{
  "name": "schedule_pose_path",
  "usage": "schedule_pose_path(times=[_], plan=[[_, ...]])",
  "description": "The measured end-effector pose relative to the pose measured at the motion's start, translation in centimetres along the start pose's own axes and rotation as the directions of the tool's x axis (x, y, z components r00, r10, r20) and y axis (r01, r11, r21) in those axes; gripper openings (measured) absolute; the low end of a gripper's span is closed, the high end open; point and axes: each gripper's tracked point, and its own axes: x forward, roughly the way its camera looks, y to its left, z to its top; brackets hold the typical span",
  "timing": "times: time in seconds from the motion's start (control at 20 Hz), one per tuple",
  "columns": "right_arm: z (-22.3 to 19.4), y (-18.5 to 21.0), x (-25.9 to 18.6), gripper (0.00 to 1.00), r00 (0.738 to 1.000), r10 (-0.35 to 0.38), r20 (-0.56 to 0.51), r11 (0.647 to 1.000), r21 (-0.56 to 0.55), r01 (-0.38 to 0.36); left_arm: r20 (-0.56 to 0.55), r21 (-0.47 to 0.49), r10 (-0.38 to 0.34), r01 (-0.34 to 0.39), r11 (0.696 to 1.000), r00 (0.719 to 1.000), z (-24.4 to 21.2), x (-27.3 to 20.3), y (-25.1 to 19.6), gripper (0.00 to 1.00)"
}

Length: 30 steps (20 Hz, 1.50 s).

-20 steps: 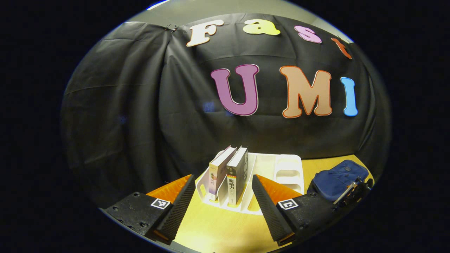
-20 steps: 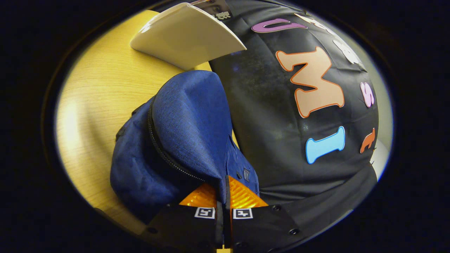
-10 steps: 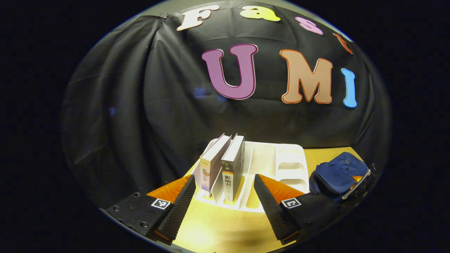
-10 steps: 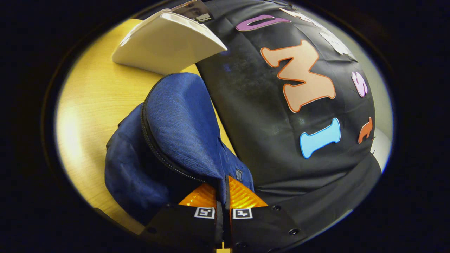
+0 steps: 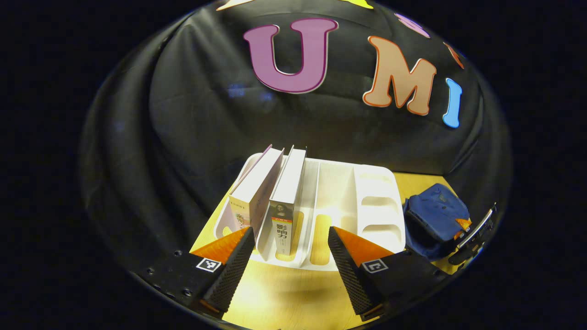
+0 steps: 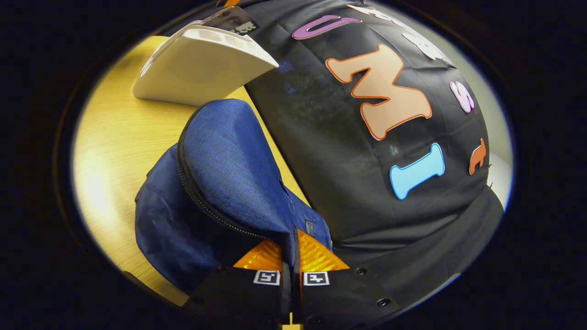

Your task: Open the schoolbag, grab two books from the bookshelf and put them into the schoolbag.

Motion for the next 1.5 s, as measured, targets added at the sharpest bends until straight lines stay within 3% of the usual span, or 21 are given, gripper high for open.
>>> schedule_pose_path(times=[0.1, 0.35, 0.65, 0.85, 1.4, 1.5], plan=[[0.1, -0.3, -0.1, 0.05, 1.0, -0.003, 0.001, 1.0, 0.006, 0.003, -0.103, 0.022, -0.032, 0.034, 0.999, 0.994, -0.3, 1.5, 0.2, 0.95], [0.0, -0.6, -0.3, 0.05, 1.0, -0.007, -0.005, 1.0, 0.002, 0.007, -0.285, -0.055, -0.084, 0.072, 0.996, 0.955, -0.2, 2.7, 0.9, 0.92], [0.0, -0.6, -0.4, 0.05, 1.0, -0.014, -0.01, 1.0, -0.006, 0.014, -0.395, -0.063, -0.088, 0.068, 0.996, 0.914, 0.6, 3.5, 1.1, 0.91], [0.0, -0.6, -0.4, 0.05, 1.0, -0.015, -0.011, 1.0, 0.0, 0.015, -0.457, -0.073, -0.086, 0.059, 0.996, 0.885, 1.3, 4.1, 1.5, 0.84], [-0.3, -0.6, 0.1, 0.05, 1.0, -0.016, -0.018, 1.0, -0.004, 0.016, -0.598, 0.076, -0.04, 0.106, 0.991, 0.8, 1.4, 8.0, 1.3, 0.76], [-0.3, -0.6, 0.1, 0.05, 1.0, -0.019, -0.024, 1.0, -0.006, 0.018, -0.632, 0.11, -0.018, 0.114, 0.987, 0.774, 1.3, 9.4, 1.7, 0.7]])
